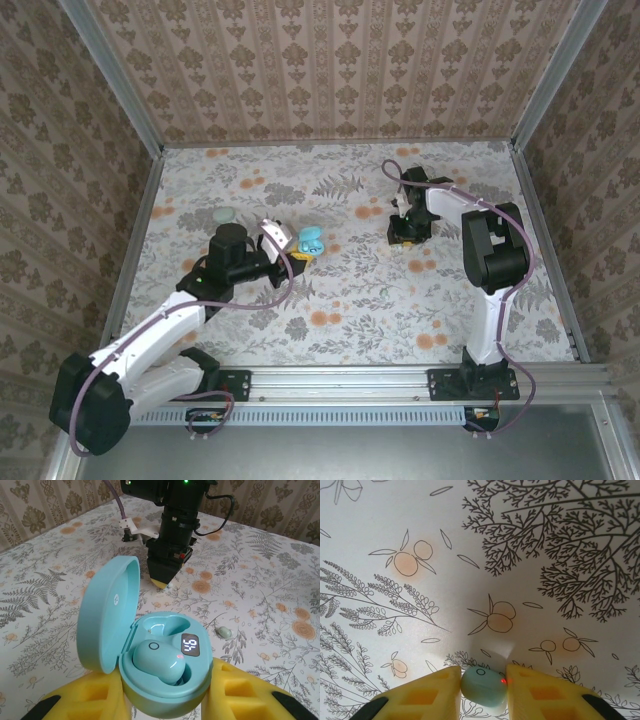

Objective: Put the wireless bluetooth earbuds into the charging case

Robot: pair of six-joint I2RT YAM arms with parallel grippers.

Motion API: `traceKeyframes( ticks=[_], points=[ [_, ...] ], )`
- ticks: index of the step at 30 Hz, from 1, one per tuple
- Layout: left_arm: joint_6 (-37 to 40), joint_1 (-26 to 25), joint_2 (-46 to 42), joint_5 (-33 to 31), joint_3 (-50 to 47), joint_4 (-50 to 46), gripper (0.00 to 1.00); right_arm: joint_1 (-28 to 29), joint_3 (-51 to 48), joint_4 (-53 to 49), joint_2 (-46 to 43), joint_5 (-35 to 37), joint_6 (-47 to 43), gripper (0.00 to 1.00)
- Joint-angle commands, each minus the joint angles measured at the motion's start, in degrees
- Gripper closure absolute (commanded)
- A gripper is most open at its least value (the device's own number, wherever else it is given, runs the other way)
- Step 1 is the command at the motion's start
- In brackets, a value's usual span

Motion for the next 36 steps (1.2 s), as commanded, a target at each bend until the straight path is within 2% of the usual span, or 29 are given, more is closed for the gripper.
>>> traceKeyframes(
  ticks=[1,7,11,15,18,24,29,36],
  points=[
    [-0.6,0.3,-1.4,-0.1,0.0,-1.4,1.00,0.8,-1.1,-2.4,-0.2,-1.2,3.9,0.74],
    [-1.4,0.2,-2.3,-0.1,-0.3,-1.1,1.00,0.8,-4.4,0.7,-2.2,-1.3,14.7,0.75],
    [-1.4,0.2,-2.4,-0.2,-0.2,-1.1,1.00,0.8,-6.2,2.9,-3.1,-4.1,19.4,0.69],
    [-0.6,0.2,-2.4,-0.1,0.4,-2.2,1.00,0.7,-5.2,2.0,-4.7,-4.1,19.1,0.63],
    [-0.2,0.2,-2.5,-0.2,0.6,-2.7,1.00,0.4,-3.3,-0.1,-6.2,-4.5,15.7,0.60],
    [-0.6,0.2,-2.4,-0.2,0.2,-1.6,1.00,0.3,2.2,-5.4,-6.6,-3.7,-0.2,0.60],
    [-0.2,0.3,-2.2,-0.1,0.5,-1.9,1.00,1.6,4.1,-8.6,-5.4,3.4,-10.6,0.61],
    [0.0,0.3,-2.2,-0.3,0.6,-2.3,1.00,1.9,5.8,-10.9,-2.3,8.8,-15.7,0.61]
  ],
)
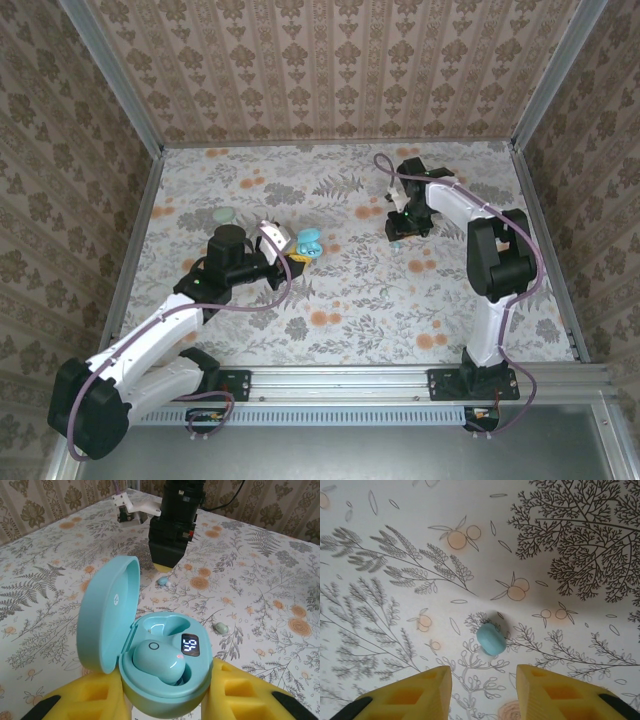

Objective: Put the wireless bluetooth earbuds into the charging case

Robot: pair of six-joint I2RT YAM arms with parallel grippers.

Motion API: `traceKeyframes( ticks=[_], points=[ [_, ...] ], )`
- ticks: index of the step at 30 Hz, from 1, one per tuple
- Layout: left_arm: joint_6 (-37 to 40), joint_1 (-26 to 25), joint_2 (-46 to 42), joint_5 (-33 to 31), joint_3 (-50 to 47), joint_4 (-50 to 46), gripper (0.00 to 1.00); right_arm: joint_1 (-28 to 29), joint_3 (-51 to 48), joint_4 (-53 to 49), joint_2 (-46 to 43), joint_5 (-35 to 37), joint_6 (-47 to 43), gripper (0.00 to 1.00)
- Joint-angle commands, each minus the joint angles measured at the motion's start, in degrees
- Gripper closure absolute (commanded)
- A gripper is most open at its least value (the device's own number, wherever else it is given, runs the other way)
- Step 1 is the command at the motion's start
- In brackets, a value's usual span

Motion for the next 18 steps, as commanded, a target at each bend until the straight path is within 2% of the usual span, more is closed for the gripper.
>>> traceKeyframes(
  ticks=[1,6,18],
  points=[
    [0.4,0.3,-0.6,-0.3,0.7,0.0,1.00,0.2,2.1,-3.6,2.1,3.8,-4.8,0.61],
    [0.3,0.3,-0.5,-0.4,0.8,-0.1,1.00,0.7,2.9,-3.0,3.5,2.2,-5.0,0.61],
    [0.7,0.3,-0.2,-0.8,1.0,-0.8,1.00,1.6,6.3,-4.7,9.4,4.4,-4.6,0.61]
  ],
)
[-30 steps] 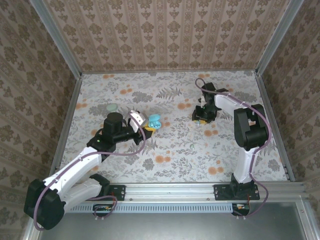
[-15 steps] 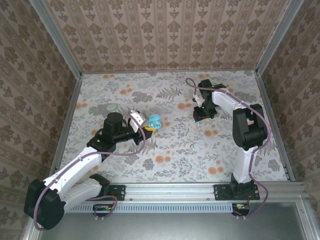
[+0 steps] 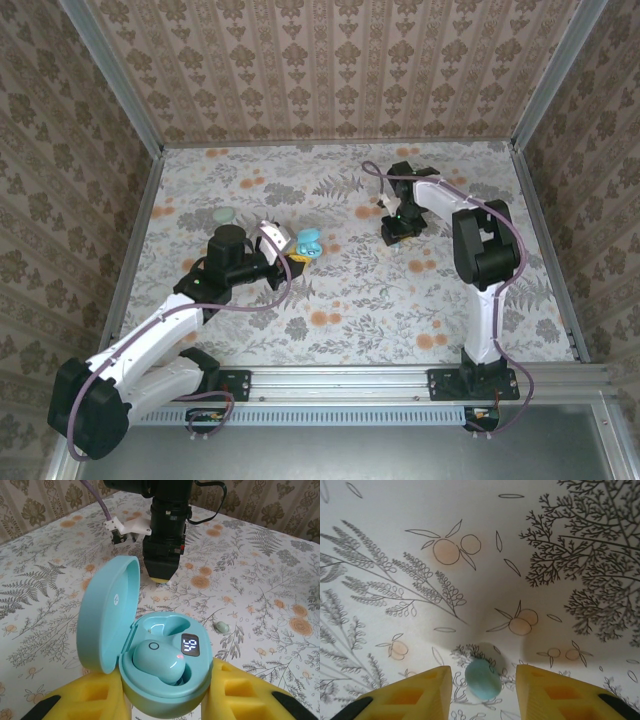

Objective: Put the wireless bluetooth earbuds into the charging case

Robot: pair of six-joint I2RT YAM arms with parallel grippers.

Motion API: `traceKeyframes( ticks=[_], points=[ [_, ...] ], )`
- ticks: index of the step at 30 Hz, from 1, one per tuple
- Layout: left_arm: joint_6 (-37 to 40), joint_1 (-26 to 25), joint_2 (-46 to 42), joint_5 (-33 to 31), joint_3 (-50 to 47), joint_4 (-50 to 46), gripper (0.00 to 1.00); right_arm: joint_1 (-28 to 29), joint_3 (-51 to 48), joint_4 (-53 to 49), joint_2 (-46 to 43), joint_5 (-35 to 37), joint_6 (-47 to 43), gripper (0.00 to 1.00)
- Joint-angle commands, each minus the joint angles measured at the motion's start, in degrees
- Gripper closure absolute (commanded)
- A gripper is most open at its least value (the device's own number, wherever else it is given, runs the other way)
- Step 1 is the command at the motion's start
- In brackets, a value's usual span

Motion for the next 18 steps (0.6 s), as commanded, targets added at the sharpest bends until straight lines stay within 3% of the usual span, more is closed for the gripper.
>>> traceKeyframes(
  ticks=[1,7,18],
  points=[
    [0.8,0.3,-0.2,-0.4,1.0,-0.4,1.00,0.1,1.3,-2.9,1.6,1.7,-1.1,0.61],
    [0.7,0.3,0.5,-0.3,1.1,-0.1,1.00,0.1,1.3,-2.9,1.9,1.9,-0.6,0.65],
    [0.4,0.3,0.8,0.2,1.3,-0.1,1.00,0.4,-0.6,-2.5,-1.3,1.2,4.4,0.81]
  ],
)
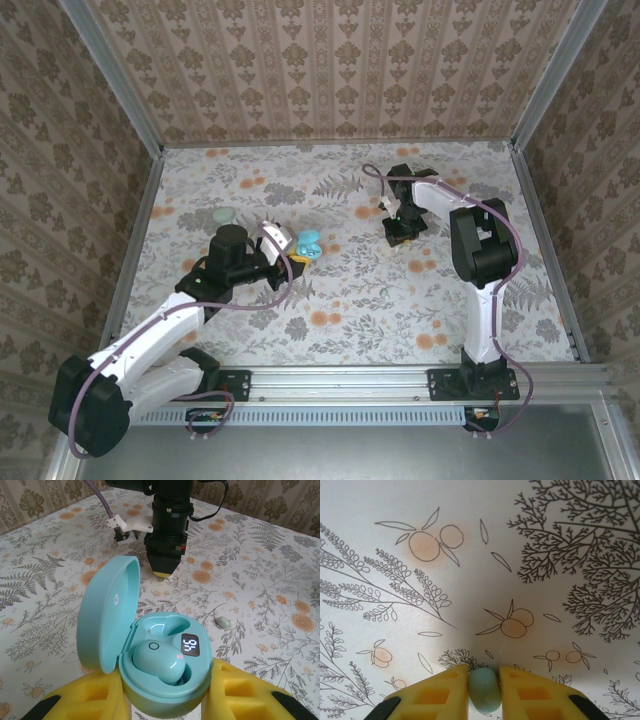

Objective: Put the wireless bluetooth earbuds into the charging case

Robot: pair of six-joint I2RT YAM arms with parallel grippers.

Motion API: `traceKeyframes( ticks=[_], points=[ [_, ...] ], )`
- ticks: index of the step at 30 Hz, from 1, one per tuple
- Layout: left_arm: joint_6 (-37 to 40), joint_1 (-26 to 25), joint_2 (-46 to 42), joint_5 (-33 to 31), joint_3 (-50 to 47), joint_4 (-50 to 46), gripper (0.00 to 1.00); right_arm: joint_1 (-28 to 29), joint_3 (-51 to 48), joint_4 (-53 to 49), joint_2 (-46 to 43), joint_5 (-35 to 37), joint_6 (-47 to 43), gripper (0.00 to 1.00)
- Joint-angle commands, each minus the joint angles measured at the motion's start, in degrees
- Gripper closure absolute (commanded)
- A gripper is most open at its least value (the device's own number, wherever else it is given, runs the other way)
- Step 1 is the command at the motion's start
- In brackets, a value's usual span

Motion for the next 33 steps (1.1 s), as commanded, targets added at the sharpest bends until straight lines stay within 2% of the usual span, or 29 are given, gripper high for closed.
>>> traceKeyframes(
  ticks=[1,12,17,21,28,33],
  points=[
    [0.1,0.3,-0.2,0.5,1.3,0.3,1.00,0.9,-1.3,-1.9,-3.2,0.1,2.9,0.81],
    [-1.1,-0.6,2.6,4.2,2.5,3.9,1.00,9.9,-1.4,-6.2,-20.2,1.9,12.4,0.82],
    [-0.7,-1.2,4.0,4.4,3.7,3.1,1.00,15.9,-1.8,-5.6,-29.2,4.9,17.7,0.82],
    [-1.2,-1.6,4.7,4.5,3.9,4.6,1.00,22.8,-2.8,-2.9,-34.2,9.4,21.8,0.82],
    [-2.3,-1.9,5.4,4.6,3.3,7.6,1.00,32.5,-2.1,1.0,-35.4,16.2,25.2,0.84],
    [-3.2,-2.1,5.9,5.0,2.9,9.3,1.00,34.7,-1.7,3.3,-34.0,17.7,25.8,0.83]
  ],
)
